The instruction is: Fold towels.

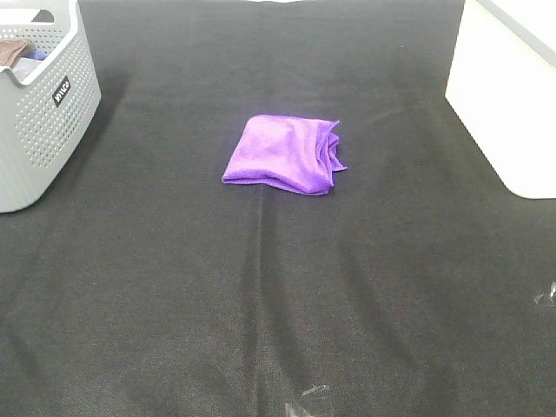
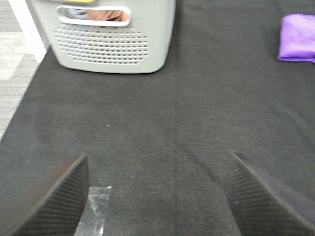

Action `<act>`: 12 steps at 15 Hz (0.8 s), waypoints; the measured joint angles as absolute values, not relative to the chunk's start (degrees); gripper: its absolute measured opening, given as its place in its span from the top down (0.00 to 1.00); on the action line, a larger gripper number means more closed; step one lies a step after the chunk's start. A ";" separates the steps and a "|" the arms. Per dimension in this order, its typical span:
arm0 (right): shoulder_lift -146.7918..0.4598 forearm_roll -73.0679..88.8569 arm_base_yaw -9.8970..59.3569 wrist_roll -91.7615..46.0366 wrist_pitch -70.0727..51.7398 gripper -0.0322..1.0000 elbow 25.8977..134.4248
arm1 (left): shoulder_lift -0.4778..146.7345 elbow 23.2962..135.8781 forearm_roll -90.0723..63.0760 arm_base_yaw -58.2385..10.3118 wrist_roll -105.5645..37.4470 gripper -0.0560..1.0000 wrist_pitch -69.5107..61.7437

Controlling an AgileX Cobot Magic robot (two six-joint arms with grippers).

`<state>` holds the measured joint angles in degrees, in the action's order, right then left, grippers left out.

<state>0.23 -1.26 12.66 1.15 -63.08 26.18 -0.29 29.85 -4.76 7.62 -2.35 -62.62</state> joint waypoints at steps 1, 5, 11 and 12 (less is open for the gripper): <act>0.23 -1.20 11.34 1.15 -63.08 0.33 26.18 | -0.29 29.85 -4.76 6.82 -2.35 0.28 -62.62; 0.23 -1.15 5.90 1.15 -63.08 0.33 26.18 | -0.29 29.85 -4.87 6.30 -2.35 0.28 -62.51; 0.23 -1.09 5.90 1.15 -63.08 0.33 26.18 | -0.29 29.85 -4.93 6.30 -2.35 0.28 -61.94; 0.23 -1.09 5.90 1.15 -63.08 0.33 26.18 | -0.29 29.85 -4.93 6.30 -2.35 0.28 -61.94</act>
<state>0.23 -1.09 5.90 1.15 -63.08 26.18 -0.29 29.85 -4.93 6.30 -2.35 -61.94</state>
